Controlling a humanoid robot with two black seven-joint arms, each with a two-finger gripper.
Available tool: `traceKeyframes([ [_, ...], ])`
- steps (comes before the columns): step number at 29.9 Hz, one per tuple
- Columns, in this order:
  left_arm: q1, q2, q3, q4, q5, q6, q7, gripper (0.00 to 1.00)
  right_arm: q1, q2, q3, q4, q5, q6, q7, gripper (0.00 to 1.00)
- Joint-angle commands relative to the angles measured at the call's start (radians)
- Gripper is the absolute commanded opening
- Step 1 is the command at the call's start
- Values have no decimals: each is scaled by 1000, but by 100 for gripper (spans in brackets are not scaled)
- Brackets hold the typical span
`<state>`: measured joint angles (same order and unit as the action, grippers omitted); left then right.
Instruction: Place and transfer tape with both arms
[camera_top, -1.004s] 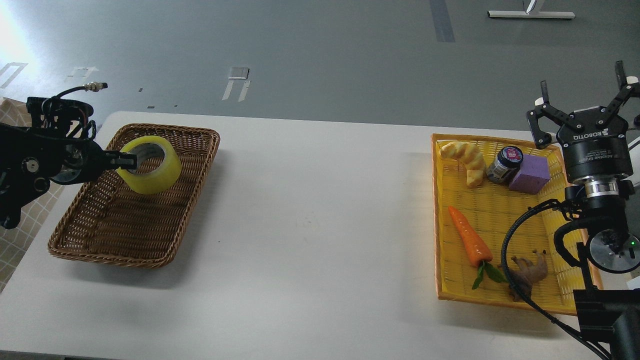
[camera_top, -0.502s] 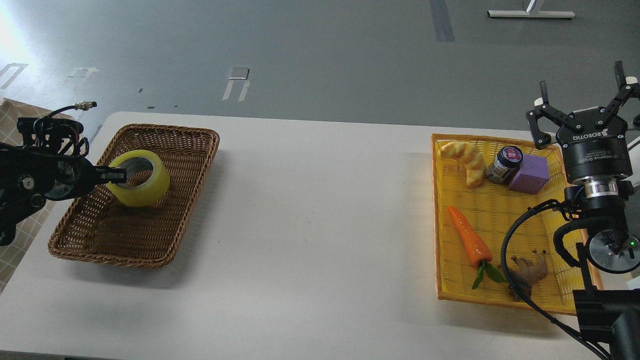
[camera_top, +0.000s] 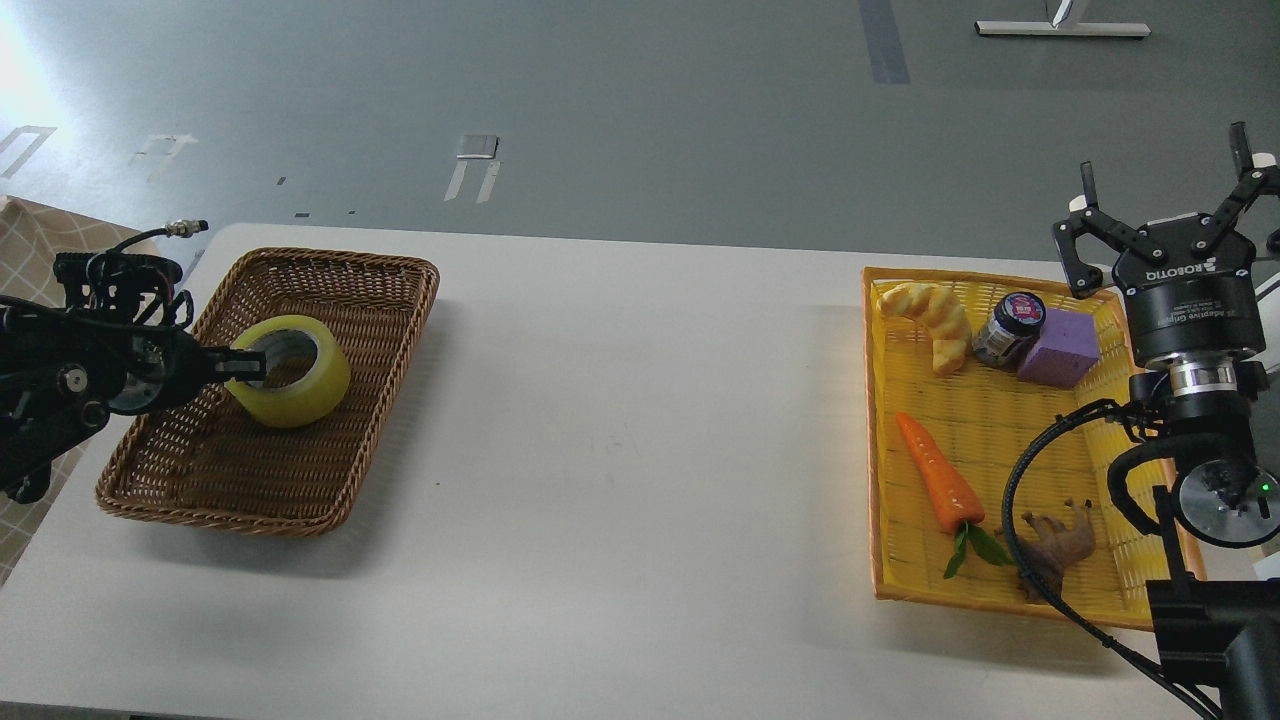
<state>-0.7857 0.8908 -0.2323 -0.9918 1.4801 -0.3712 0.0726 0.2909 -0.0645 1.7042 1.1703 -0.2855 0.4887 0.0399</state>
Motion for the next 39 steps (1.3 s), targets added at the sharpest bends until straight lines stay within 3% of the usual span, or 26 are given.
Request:
traceKeyframes([
  [1,0,-12,1,18,0,0,0,0,-4,0,0,0,0,0,0,100],
  [7,0,-15,1,18,0,0,0,0,-6,0,0,0,0,0,0,100],
  [8,2,-15,1,18,0,-2,0,13,-6,2,0,0,0,0,0,100],
  [10,2,-15,1,18,2,0,1,49,-6,0,0,0,0,0,0,100],
  [13,2,-15,1,18,0,0,0,52,-4,0,2,0,-1,0,0,100],
  [19,0,-15,-1,15,-6,-2,0,68,-6,0,2,0,0,0,0,100],
  [25,-21,-1,-18,-2,-14,-2,0,71,-4,0,2,2,0,0,0,100],
  [34,-228,40,-24,-45,-150,-18,0,78,-4,0,3,2,0,0,0,100],
  [39,-389,33,-36,-44,-424,-31,3,81,1,0,0,2,0,0,-2,100],
])
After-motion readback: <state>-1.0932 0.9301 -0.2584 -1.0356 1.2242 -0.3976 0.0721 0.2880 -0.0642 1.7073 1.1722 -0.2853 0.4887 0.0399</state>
